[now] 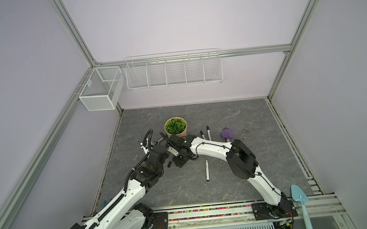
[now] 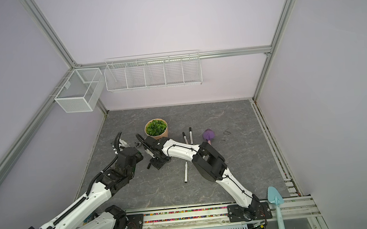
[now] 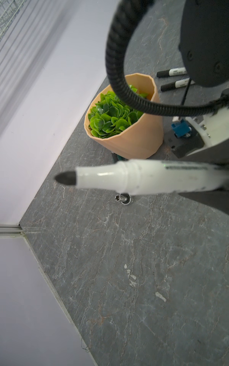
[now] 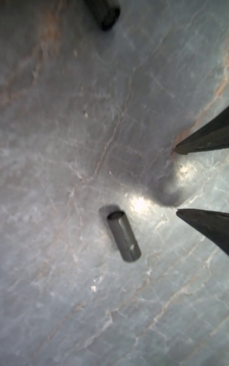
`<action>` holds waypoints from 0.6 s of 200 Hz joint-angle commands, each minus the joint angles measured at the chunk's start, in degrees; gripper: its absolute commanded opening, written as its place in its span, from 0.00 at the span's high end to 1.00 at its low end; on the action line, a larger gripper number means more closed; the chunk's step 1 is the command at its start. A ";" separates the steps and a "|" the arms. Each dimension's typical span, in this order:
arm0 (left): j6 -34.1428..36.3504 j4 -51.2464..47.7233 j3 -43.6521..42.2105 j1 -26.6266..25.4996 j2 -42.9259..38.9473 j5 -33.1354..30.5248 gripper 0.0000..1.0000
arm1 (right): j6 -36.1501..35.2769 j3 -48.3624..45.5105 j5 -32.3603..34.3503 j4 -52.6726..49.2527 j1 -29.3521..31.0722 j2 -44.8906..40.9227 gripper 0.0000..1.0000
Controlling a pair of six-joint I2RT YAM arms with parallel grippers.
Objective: Insert the pens into the pen caps
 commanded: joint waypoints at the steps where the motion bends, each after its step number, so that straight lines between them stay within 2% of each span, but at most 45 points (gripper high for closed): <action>1: -1.16 -2.73 -1.56 4.61 -0.06 5.64 1.00 | 2.81 -7.98 3.24 4.41 -1.79 -3.91 0.51; 29: -3.74 -0.71 -5.86 16.52 2.39 23.66 1.00 | 4.84 -16.10 2.23 11.45 -3.68 -10.92 0.51; 46: -3.25 2.00 -7.63 20.71 5.51 30.86 1.00 | 5.76 -19.43 2.07 13.84 -4.70 -14.20 0.52; 68: -1.63 2.41 -7.01 23.55 14.18 34.95 1.00 | 5.98 -22.00 2.37 14.88 -5.57 -17.09 0.52; 83: -0.37 0.81 -4.66 23.88 20.75 35.45 1.00 | 6.08 -23.60 2.51 15.61 -5.91 -18.81 0.52; 120: 4.40 -0.69 2.43 24.15 35.36 41.53 1.00 | 6.16 -26.02 3.71 15.99 -6.30 -21.87 0.52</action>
